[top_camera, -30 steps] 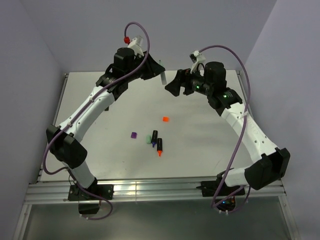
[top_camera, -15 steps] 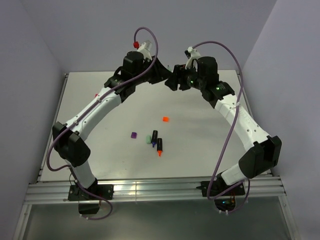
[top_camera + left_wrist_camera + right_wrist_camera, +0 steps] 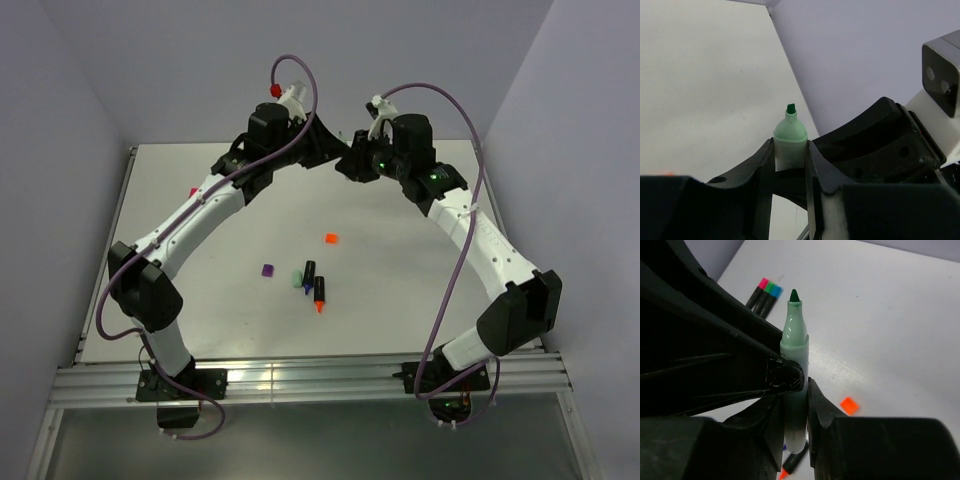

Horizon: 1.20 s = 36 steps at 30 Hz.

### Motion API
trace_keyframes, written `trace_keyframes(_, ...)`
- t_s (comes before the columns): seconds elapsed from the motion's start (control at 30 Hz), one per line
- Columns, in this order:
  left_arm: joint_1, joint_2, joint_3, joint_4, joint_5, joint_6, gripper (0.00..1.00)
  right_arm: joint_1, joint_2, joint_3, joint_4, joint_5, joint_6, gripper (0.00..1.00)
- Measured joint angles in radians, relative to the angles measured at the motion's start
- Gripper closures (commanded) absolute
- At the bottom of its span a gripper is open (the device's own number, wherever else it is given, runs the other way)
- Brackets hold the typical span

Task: Insert the pens into the pen caps
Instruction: Pick up the pen from the center of the board, then insert the pen cap onto the pen.

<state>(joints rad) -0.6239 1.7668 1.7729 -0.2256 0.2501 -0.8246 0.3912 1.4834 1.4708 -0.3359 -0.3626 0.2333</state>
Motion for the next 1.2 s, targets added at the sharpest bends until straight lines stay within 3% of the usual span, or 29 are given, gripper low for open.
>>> trace_keyframes(0.03,0.000,0.000,0.000,0.001,0.003,0.000,1.00,0.000,0.000,0.000,0.001,-0.002,-0.004,1.00)
trace_keyframes(0.07,0.001,0.000,-0.002,0.005,0.009,0.000,0.93,0.000,0.000,0.000,-0.001,-0.002,-0.004,1.00)
trace_keyframes(0.1,0.002,0.000,-0.004,0.010,0.013,0.001,0.66,0.000,0.000,0.000,-0.002,-0.004,-0.005,1.00)
trace_keyframes(0.17,0.003,0.000,-0.009,0.021,0.018,0.014,0.35,0.000,0.000,0.000,-0.003,-0.005,-0.009,1.00)
trace_keyframes(0.2,0.005,0.000,-0.011,0.032,0.023,0.024,0.10,0.000,0.000,0.000,-0.010,-0.005,-0.012,1.00)
trace_keyframes(0.27,0.015,-0.003,-0.011,0.037,0.021,0.053,0.01,-0.002,-0.002,-0.006,-0.024,-0.008,-0.020,1.00)
trace_keyframes(0.43,0.062,-0.035,-0.026,0.016,0.093,0.148,0.01,-0.008,-0.035,-0.053,-0.016,-0.010,-0.034,1.00)
trace_keyframes(0.57,0.167,-0.148,-0.113,-0.023,0.144,0.282,0.00,-0.032,-0.102,-0.125,-0.020,-0.021,-0.053,1.00)
trace_keyframes(0.7,0.243,-0.333,-0.261,-0.061,0.099,0.400,0.17,-0.096,-0.156,-0.193,-0.019,-0.019,-0.072,1.00)
trace_keyframes(0.9,0.206,-0.515,-0.565,-0.099,0.038,0.418,0.31,-0.181,-0.185,-0.264,-0.025,-0.020,-0.090,1.00)
trace_keyframes(0.97,0.191,-0.503,-0.645,-0.106,0.012,0.411,0.36,-0.195,-0.197,-0.284,-0.026,-0.019,-0.097,1.00)
trace_keyframes(1.2,0.076,-0.354,-0.788,-0.146,-0.065,0.365,0.38,-0.207,-0.213,-0.303,-0.039,-0.021,-0.114,1.00)
